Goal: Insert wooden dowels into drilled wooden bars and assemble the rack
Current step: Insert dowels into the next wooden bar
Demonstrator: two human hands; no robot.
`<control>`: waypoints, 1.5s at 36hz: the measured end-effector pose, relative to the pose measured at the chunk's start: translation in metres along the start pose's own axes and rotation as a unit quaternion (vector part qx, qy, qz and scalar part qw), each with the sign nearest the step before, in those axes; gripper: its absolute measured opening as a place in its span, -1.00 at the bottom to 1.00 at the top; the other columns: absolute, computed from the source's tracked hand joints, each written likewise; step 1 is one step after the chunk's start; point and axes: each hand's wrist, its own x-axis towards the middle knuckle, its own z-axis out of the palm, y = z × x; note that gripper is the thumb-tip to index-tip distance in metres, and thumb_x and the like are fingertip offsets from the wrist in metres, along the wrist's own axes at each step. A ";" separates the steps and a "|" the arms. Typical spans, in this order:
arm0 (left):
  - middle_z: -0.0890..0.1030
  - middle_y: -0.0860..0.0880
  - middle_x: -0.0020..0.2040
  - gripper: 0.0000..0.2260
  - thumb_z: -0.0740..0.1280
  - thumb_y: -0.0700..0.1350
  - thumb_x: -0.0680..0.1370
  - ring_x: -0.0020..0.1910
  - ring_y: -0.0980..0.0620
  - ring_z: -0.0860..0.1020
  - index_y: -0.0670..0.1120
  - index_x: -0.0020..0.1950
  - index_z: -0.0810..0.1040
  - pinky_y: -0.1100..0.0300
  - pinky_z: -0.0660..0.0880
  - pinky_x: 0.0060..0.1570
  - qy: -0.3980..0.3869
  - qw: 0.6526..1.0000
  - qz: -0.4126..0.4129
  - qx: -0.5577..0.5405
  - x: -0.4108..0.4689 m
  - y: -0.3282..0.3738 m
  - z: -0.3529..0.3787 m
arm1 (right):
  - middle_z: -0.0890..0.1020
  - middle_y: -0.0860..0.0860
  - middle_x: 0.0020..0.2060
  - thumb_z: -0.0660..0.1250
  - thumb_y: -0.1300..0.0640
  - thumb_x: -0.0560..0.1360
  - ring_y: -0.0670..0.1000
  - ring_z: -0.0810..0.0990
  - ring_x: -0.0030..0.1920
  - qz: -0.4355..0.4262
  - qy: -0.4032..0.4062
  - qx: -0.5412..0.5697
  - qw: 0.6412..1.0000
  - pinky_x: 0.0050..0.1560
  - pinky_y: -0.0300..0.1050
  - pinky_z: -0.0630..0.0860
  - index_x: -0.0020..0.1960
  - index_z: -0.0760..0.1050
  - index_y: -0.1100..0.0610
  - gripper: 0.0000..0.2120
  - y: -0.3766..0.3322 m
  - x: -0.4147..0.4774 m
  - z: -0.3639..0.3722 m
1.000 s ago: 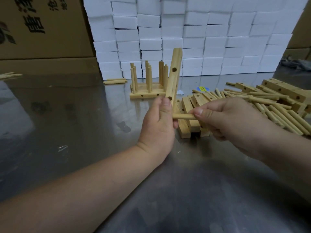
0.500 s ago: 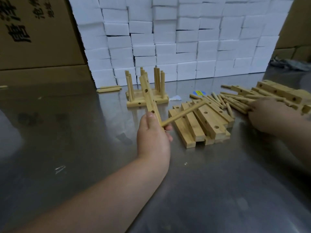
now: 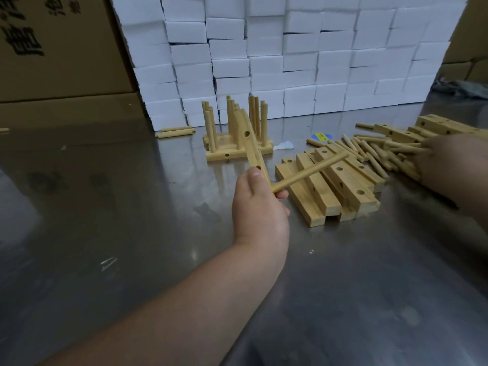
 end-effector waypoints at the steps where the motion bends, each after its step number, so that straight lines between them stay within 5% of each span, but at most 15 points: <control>1: 0.51 0.04 -0.45 -0.76 0.03 0.04 0.64 -0.65 0.21 0.33 0.11 -0.17 0.39 0.41 0.27 -0.63 -0.002 1.000 0.001 0.000 0.000 0.000 0.000 | 0.52 0.12 -0.17 0.18 0.19 0.49 0.13 0.50 -0.17 0.003 0.020 0.044 0.999 -0.10 0.04 0.52 0.03 0.50 0.24 -0.80 0.001 0.002 -0.001; 6: 0.48 0.08 -0.55 -0.69 0.03 0.03 0.64 -0.64 0.21 0.32 0.07 -0.23 0.44 0.43 0.26 -0.63 -0.006 0.999 0.023 0.027 0.000 -0.001 -0.002 | 0.51 0.16 -0.24 0.12 0.05 0.54 0.20 0.47 -0.25 -0.035 0.269 0.318 0.908 -0.19 0.07 0.48 0.15 0.53 0.17 -0.67 -0.022 -0.042 -0.033; 10: 0.56 0.11 -0.48 -0.66 0.04 -0.04 0.65 -0.59 0.19 0.36 -0.01 -0.24 0.50 0.40 0.33 -0.54 -0.032 0.998 0.041 0.023 0.001 0.000 -0.001 | 0.56 -0.04 -0.23 0.24 0.11 0.52 -0.12 0.47 -0.28 -0.125 0.209 0.484 0.841 -0.22 -0.19 0.40 0.18 0.54 -0.04 -0.74 -0.041 -0.079 -0.058; 14: 0.59 0.09 -0.41 -0.69 0.05 -0.10 0.64 -0.56 0.21 0.40 -0.07 -0.17 0.52 0.42 0.38 -0.50 -0.061 0.996 0.060 0.029 0.000 -0.001 -0.001 | 0.61 -0.08 -0.21 0.34 0.18 0.45 -0.16 0.53 -0.25 -0.202 0.156 0.538 0.803 -0.25 -0.41 0.41 -0.01 0.50 -0.26 -0.68 -0.051 -0.096 -0.069; 22: 0.58 0.08 -0.45 -0.68 0.02 -0.20 0.60 -0.50 0.25 0.47 -0.06 -0.17 0.54 0.38 0.39 -0.54 -0.092 0.991 0.087 0.046 -0.005 -0.001 0.001 | 0.55 -0.41 -0.33 0.41 0.20 0.39 -0.36 0.50 -0.24 -0.290 0.131 0.555 0.769 -0.21 -0.58 0.30 -0.05 0.52 -0.24 -0.66 -0.061 -0.104 -0.063; 34: 0.49 0.07 -0.49 -0.72 0.04 -0.05 0.64 -0.51 0.20 0.44 0.17 0.00 0.53 0.37 0.37 -0.54 -0.135 0.984 0.100 0.056 -0.004 -0.003 -0.001 | 0.58 -0.32 -0.27 0.41 0.11 0.42 -0.26 0.50 -0.23 -0.334 0.167 0.531 0.761 -0.22 -0.47 0.36 0.09 0.50 -0.16 -0.71 -0.064 -0.109 -0.066; 39: 0.52 0.08 -0.48 -0.68 0.07 -0.07 0.63 -0.49 0.20 0.43 0.04 -0.19 0.55 0.40 0.39 -0.49 -0.135 0.982 0.111 0.071 -0.004 -0.003 -0.001 | 0.49 -0.33 -0.33 0.32 0.06 0.39 -0.35 0.47 -0.23 -0.345 0.206 0.480 0.780 -0.18 -0.53 0.32 0.08 0.49 -0.10 -0.73 -0.066 -0.112 -0.070; 43: 0.56 0.08 -0.40 -0.73 0.07 -0.11 0.63 -0.50 0.15 0.42 0.07 -0.02 0.56 0.38 0.39 -0.50 -0.141 0.982 0.106 0.062 -0.005 -0.002 -0.001 | 0.50 -0.33 -0.30 0.33 0.03 0.37 -0.21 0.48 -0.23 -0.342 0.213 0.460 0.791 -0.19 -0.37 0.41 0.05 0.55 -0.09 -0.75 -0.066 -0.113 -0.071; 47: 0.57 0.08 -0.40 -0.73 0.07 -0.14 0.63 -0.52 0.14 0.43 -0.01 -0.07 0.56 0.38 0.38 -0.52 -0.144 0.982 0.109 0.057 -0.006 -0.002 -0.001 | 0.53 -0.30 -0.34 0.32 -0.04 0.35 -0.19 0.52 -0.24 -0.342 0.173 0.461 0.800 -0.23 -0.34 0.42 0.00 0.54 -0.23 -0.76 -0.067 -0.116 -0.070; 54: 0.59 0.09 -0.39 -0.75 0.06 -0.13 0.63 -0.51 0.16 0.44 0.01 -0.03 0.54 0.39 0.38 -0.51 -0.151 0.980 0.107 0.071 -0.009 -0.002 -0.001 | 0.54 -0.31 -0.34 0.31 0.01 0.37 -0.26 0.51 -0.20 -0.334 0.177 0.449 0.810 -0.26 -0.41 0.40 -0.02 0.64 -0.06 -0.77 -0.066 -0.118 -0.072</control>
